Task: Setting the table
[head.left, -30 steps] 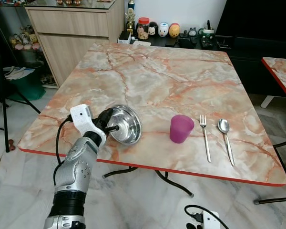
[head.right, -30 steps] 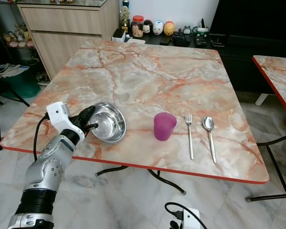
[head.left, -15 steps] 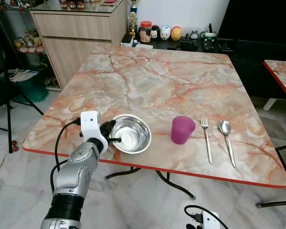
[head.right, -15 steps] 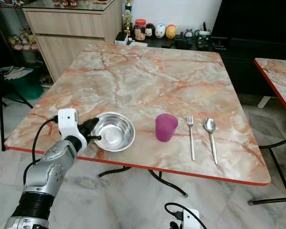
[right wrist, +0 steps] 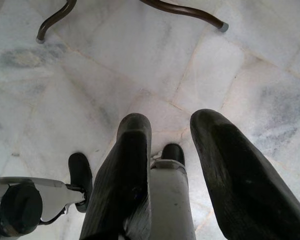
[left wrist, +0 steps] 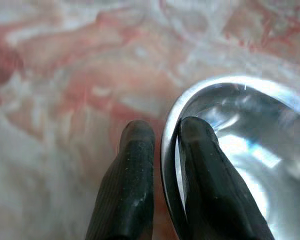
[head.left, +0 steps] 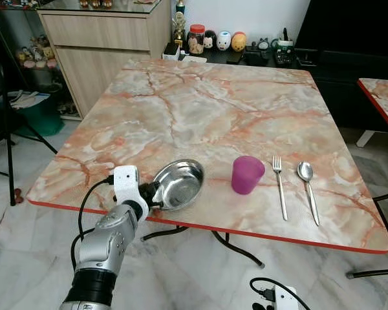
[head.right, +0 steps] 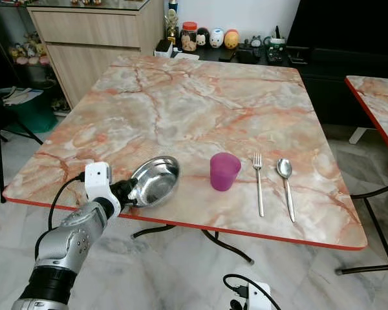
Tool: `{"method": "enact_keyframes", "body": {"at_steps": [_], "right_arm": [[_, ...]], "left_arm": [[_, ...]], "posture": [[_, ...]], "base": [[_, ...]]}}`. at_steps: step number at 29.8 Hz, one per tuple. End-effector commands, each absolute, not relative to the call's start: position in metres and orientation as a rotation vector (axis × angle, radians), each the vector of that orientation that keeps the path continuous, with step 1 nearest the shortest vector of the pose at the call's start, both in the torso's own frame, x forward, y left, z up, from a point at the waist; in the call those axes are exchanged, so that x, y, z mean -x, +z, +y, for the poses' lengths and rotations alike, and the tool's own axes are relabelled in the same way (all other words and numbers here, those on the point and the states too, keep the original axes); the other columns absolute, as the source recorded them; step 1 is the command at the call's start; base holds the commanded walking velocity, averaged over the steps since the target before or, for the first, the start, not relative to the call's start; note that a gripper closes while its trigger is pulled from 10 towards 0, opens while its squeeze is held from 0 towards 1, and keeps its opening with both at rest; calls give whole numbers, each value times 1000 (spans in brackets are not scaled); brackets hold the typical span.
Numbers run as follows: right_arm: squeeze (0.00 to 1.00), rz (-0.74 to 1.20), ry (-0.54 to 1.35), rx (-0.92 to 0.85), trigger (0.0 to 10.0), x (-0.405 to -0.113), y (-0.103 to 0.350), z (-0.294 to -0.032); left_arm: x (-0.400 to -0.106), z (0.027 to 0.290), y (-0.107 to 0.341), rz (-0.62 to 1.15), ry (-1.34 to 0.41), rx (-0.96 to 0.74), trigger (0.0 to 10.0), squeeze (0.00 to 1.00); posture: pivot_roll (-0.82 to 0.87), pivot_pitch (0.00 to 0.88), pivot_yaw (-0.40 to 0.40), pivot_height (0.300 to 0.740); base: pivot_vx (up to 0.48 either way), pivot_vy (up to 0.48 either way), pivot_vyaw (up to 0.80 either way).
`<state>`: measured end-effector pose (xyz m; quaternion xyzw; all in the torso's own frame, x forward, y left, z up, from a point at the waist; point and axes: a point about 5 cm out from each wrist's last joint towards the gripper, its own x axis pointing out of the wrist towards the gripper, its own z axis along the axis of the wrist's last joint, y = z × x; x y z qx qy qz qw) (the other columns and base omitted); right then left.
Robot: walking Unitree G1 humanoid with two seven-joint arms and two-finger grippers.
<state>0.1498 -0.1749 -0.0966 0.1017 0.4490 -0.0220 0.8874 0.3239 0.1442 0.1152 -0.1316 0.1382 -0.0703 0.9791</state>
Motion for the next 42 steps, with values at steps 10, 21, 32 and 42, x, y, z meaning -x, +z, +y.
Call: {"method": "enact_keyframes", "body": {"at_steps": [10,21,32,42], "right_arm": [[0,943,-50,-212,10000,-148,-97,-176],[0,943,-50,-213,10000,-148,-97,-176],[0,942,-54,-215,10000,-148,-97,-176],[0,942,-56,-216,10000,-148,-97,-176]], "left_arm": [[-329,146,137,186,-132,281,10000,733],[-325,154,141,194,-138,222,10000,298],[-316,155,126,321,-199,160,10000,0],[-312,147,120,372,-250,155,10000,0]], "posture": [[91,0,-38,740],[96,0,-37,740],[97,0,-37,740],[93,0,-36,740]], "base": [[0,0,0],[0,0,0],[0,0,0],[0,0,0]]}}
